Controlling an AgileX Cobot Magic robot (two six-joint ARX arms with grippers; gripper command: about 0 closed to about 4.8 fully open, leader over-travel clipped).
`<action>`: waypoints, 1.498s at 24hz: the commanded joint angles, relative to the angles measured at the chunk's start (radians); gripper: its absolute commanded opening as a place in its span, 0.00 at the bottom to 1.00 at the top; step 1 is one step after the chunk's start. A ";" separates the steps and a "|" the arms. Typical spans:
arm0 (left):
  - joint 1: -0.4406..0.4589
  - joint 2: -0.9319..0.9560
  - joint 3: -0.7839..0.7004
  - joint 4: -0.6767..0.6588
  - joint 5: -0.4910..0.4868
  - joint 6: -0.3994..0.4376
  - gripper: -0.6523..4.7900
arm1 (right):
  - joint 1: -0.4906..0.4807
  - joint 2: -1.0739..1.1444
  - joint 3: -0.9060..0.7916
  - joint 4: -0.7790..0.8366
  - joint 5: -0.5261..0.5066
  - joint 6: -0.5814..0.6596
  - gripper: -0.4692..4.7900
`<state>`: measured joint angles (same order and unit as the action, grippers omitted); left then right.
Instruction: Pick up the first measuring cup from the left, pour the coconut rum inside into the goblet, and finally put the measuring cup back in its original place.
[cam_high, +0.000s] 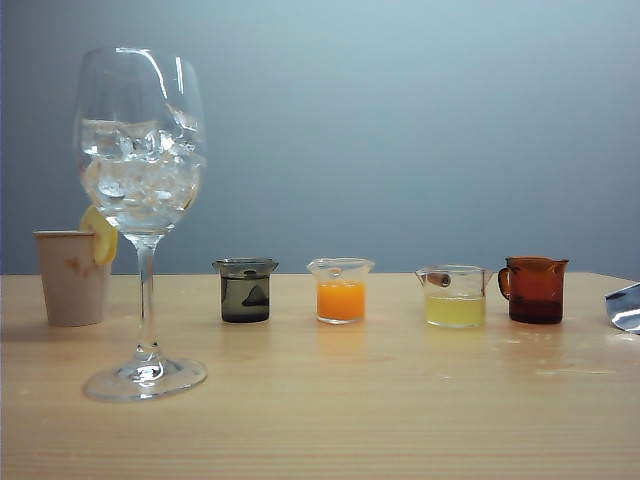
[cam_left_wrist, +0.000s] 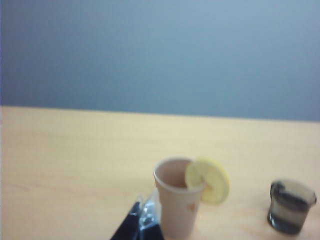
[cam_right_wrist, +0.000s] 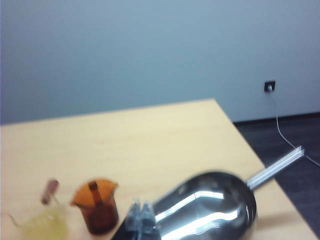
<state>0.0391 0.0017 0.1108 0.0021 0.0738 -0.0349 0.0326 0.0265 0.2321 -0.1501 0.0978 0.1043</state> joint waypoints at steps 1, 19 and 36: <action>0.000 0.005 0.083 -0.062 -0.009 -0.002 0.11 | 0.000 0.109 0.137 -0.031 -0.064 -0.001 0.08; 0.000 0.112 0.445 -0.328 0.104 0.025 0.11 | 0.162 0.502 0.447 0.029 -0.182 0.003 0.08; -0.002 0.318 0.631 -0.438 0.219 0.042 0.11 | 0.744 1.193 0.360 0.663 0.006 0.009 0.08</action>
<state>0.0380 0.3187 0.7383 -0.4183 0.2863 0.0071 0.7605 1.1770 0.5892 0.4263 0.0967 0.1135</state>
